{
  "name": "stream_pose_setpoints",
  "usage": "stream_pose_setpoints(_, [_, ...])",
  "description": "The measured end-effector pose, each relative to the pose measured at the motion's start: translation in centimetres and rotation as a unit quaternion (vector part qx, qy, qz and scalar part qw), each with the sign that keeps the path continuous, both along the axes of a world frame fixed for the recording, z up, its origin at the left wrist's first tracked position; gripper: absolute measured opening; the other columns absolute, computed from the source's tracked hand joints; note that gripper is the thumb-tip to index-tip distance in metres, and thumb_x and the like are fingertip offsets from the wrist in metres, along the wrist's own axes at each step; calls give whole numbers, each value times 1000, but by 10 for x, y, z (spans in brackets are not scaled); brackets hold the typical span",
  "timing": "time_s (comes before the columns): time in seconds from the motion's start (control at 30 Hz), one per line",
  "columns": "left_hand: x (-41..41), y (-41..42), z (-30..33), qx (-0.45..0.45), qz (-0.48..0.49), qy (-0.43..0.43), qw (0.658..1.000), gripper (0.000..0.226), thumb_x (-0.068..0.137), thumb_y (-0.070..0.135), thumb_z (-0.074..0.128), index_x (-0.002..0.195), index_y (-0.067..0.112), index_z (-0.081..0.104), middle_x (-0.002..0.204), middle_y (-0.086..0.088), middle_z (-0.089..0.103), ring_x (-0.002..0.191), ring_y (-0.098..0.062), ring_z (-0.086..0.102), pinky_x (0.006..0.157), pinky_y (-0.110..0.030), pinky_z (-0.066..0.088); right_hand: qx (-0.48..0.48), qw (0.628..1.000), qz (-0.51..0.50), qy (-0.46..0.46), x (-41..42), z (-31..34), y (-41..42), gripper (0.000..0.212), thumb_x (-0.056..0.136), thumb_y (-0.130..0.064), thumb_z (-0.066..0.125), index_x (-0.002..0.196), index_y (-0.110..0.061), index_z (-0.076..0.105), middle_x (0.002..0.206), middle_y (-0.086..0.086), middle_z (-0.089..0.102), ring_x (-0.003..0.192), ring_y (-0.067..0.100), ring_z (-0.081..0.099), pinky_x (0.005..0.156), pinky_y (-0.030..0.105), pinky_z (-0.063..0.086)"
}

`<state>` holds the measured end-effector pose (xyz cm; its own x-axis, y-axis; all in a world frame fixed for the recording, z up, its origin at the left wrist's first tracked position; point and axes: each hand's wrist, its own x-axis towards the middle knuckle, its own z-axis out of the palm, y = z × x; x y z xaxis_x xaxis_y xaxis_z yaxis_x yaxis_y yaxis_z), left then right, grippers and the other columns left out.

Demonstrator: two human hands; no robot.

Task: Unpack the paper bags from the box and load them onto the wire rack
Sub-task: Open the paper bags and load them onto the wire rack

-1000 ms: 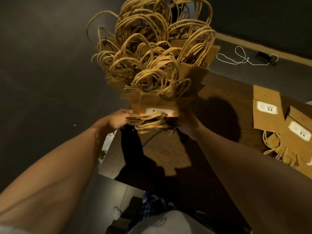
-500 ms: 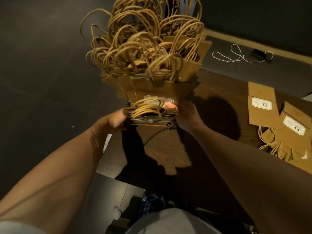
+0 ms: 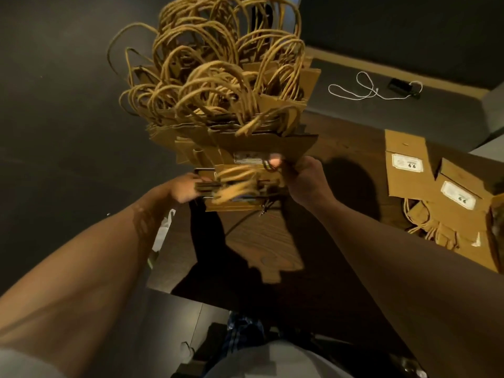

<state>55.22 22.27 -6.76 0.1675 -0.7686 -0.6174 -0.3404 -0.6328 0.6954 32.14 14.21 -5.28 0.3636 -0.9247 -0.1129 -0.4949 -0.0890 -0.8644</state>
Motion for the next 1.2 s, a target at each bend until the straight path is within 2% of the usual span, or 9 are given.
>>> stream_pose_setpoints(0.1, [2, 7, -6, -25, 3, -43, 999, 36, 95, -14, 48, 130, -14, 52, 126, -25, 59, 116, -36, 56, 92, -34, 41, -1, 1000, 3, 15, -3, -2, -4, 17, 97, -29, 58, 93, -21, 72, 94, 3, 71, 86, 18, 68, 70, 35, 55])
stream_pose_setpoints(0.27, [15, 6, -6, -12, -57, -29, 998, 19, 92, 8, 66, 90, 26, 71, 72, 25, 71, 78, 4, 65, 75, -9, 46, 14, 1000, -10, -10, -16, -4, 0, 17, 97, -31, 56, 82, -30, 64, 85, -3, 65, 73, 7, 59, 59, 16, 41])
stream_pose_setpoints(0.47, [3, -1, -3, 38, -184, -92, 978, 26, 102, 2, 40, 90, 6, 63, 85, -6, 64, 81, -21, 58, 63, -16, 46, 28, 999, -11, -22, -19, -10, 5, 16, 97, -31, 57, 84, -30, 65, 72, -6, 61, 53, -2, 54, 47, 10, 35])
stream_pose_setpoints(0.57, [7, -6, -14, 70, -179, -6, 981, 16, 96, 8, 54, 98, -4, 64, 100, -24, 65, 96, -35, 62, 76, -19, 41, 51, 997, -3, -65, -17, -12, 10, 13, 96, -26, 59, 92, -22, 70, 87, -4, 69, 70, -6, 64, 55, 9, 46])
stream_pose_setpoints(0.77, [14, -12, -34, 100, -163, 17, 981, 58, 77, 19, 48, 115, -25, 53, 120, -44, 55, 114, -54, 56, 83, -9, 39, 156, 981, -7, -118, -7, -28, 8, 9, 90, -24, 67, 86, -22, 75, 100, 6, 73, 96, 18, 70, 86, 45, 57])
stream_pose_setpoints(0.83, [12, -8, -22, 33, -152, -13, 988, 33, 88, 20, 52, 104, -6, 66, 111, -31, 63, 110, -42, 59, 78, -9, 41, 115, 988, -4, -102, -8, -18, 7, 11, 94, -18, 62, 91, -13, 72, 92, 2, 71, 82, 3, 69, 71, 21, 56])
stream_pose_setpoints(0.93, [15, -4, -23, -13, -65, -83, 994, 17, 95, 23, 64, 79, 29, 68, 91, 6, 67, 106, -23, 62, 80, -25, 41, 38, 997, -14, -70, -15, -8, 0, 24, 95, -27, 59, 97, -6, 71, 88, 3, 70, 75, 7, 67, 61, 20, 51])
stream_pose_setpoints(1.1, [26, 12, -33, 9, -75, -149, 986, 32, 101, -3, 46, 130, -11, 53, 132, -25, 58, 101, -30, 61, 69, -25, 48, 47, 995, -11, -86, -15, -8, 0, 22, 95, -21, 59, 98, -2, 71, 77, 0, 65, 55, -7, 59, 49, 7, 41])
stream_pose_setpoints(1.2, [26, 16, -32, 37, -55, -49, 997, 19, 99, -4, 50, 115, -5, 60, 127, -23, 59, 99, -26, 59, 82, -21, 50, 62, 994, -11, -86, -15, -9, 1, 17, 94, -22, 60, 101, -12, 72, 95, 0, 71, 75, -6, 64, 63, 11, 46])
